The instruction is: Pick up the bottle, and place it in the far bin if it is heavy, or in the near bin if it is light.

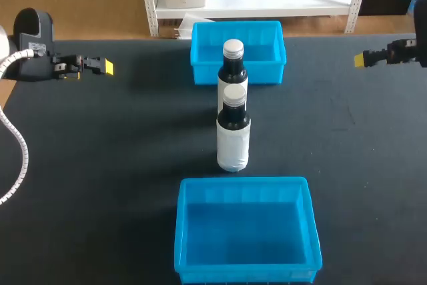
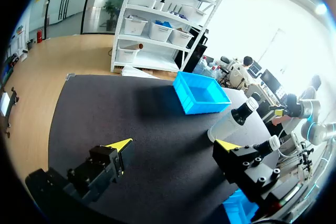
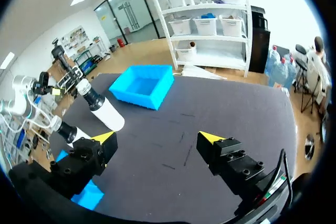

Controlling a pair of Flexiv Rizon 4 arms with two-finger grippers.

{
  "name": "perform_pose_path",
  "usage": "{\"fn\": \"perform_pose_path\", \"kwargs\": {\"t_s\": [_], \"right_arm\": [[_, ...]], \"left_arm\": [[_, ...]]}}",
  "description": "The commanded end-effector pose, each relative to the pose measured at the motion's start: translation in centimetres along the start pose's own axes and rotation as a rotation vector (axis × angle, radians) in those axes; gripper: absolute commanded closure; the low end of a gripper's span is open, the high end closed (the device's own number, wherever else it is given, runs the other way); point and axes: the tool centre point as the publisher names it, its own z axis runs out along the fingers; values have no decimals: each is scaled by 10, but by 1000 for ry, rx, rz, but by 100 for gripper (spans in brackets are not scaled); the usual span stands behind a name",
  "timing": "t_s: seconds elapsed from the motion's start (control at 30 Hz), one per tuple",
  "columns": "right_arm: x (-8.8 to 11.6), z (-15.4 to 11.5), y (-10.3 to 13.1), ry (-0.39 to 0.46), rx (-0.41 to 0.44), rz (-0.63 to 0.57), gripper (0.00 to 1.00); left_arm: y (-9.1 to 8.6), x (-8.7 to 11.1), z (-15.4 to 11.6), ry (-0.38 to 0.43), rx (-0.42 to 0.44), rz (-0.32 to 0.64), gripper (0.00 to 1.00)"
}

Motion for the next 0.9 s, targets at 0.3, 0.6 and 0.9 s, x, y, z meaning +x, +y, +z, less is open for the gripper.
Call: {"fn": "perform_pose_path", "kwargs": {"t_s": [0.3, 0.6, 0.9], "right_arm": [[-5, -15, -9, 153, -433, -439, 0], [-5, -15, -9, 153, -433, -439, 0], [-10, -3, 1, 107, -520, -637, 0]], "left_arm": [[0, 0, 0, 0, 0, 0, 0], [0, 0, 0, 0, 0, 0, 0], [0, 0, 0, 0, 0, 0, 0]]}}
